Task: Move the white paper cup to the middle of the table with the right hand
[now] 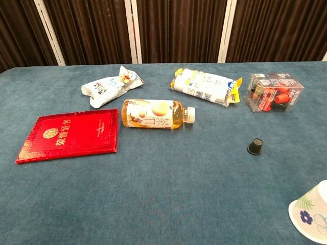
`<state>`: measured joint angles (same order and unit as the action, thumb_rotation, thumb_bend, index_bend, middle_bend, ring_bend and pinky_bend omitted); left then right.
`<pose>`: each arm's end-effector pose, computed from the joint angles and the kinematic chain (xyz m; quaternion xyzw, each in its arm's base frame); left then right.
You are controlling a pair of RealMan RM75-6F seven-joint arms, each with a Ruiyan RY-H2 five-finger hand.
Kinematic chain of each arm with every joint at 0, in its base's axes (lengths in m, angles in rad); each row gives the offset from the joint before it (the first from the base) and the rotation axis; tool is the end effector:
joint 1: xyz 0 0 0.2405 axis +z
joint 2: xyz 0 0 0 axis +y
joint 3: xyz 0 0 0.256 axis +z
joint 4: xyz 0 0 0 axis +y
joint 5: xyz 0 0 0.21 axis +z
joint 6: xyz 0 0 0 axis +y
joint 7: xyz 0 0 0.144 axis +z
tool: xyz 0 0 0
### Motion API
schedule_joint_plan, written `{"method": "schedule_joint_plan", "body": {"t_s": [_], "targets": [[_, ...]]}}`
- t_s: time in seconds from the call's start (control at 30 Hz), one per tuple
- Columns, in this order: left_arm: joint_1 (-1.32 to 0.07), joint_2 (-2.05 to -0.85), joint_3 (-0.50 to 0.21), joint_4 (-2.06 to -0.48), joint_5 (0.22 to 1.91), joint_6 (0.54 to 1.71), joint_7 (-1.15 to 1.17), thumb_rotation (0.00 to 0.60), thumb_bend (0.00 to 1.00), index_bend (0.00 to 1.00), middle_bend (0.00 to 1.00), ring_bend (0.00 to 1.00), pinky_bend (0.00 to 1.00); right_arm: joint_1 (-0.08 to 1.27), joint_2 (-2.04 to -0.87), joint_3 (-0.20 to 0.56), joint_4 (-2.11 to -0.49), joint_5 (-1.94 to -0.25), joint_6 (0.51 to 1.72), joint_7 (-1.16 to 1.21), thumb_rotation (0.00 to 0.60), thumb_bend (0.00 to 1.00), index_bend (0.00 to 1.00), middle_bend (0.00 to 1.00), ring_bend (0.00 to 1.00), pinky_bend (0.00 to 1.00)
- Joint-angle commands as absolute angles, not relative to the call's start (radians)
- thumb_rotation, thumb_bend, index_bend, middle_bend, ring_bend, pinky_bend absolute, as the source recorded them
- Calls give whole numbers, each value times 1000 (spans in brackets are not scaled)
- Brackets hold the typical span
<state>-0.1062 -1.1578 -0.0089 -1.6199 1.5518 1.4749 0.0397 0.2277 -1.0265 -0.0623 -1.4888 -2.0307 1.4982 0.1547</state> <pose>-0.2990 0.1780 0.1363 -0.6233 -0.3858 -0.3908 0.5567 -0.2669 -0.1793 0.1506 0.7876 -0.2500 0.4228 0.3721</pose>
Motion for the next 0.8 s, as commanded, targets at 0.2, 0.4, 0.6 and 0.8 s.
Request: {"method": "schedule_joint_plan", "body": {"t_s": [0.2, 0.4, 0.6, 0.8], "targets": [[-107, -1162, -7, -1622, 1549, 1470, 52, 600, 0, 0, 0, 0, 0, 291, -1040, -156, -1489, -2194, 1442, 88, 600, 257, 0, 0, 0, 223], [-108, -1160, -8, -1623, 1549, 1470, 46, 600, 0, 0, 0, 0, 0, 308, -1041, -179, -1585, -2144, 1290, -1, 600, 258, 0, 0, 0, 223], [-109, -1159, -7, -1624, 1551, 1468, 44, 600, 0, 0, 0, 0, 0, 319, -1075, -169, -1605, -2071, 1173, -91, 600, 258, 0, 0, 0, 223], [-108, -1159, -6, -1625, 1552, 1469, 46, 600, 0, 0, 0, 0, 0, 321, -1112, -164, -1604, -2005, 1106, -155, 600, 258, 0, 0, 1, 223]]}}
